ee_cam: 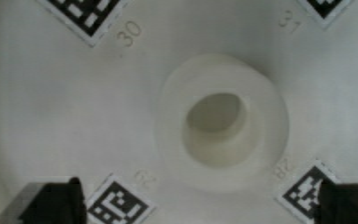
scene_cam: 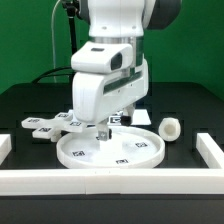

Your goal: Assemble round table

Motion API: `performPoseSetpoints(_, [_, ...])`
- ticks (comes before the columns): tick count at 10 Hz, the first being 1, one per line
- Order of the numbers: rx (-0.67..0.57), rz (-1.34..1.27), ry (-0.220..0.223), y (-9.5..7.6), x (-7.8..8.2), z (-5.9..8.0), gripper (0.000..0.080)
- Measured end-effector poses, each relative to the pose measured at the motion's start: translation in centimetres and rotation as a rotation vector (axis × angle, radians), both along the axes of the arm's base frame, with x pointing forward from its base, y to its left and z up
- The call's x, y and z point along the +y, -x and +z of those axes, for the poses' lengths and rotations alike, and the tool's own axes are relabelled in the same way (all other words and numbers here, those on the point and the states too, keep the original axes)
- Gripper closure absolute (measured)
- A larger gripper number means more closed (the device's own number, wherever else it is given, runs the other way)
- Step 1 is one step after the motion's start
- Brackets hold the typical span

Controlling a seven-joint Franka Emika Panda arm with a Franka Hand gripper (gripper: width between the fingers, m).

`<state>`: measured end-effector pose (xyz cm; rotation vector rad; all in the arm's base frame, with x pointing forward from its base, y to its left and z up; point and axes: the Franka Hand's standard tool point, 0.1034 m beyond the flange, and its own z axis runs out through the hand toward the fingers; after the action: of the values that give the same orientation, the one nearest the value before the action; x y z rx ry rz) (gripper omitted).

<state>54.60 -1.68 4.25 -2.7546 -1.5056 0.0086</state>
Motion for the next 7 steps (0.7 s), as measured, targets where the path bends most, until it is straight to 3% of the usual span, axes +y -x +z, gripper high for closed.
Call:
performPoseSetpoints(2, [0.014,0.006,-0.005,0.6,-0.6,-1.6,0.0150])
performPoseSetpoints(7, [0.035,0.000,-0.009,1.1,-1.1,-3.1,0.0150])
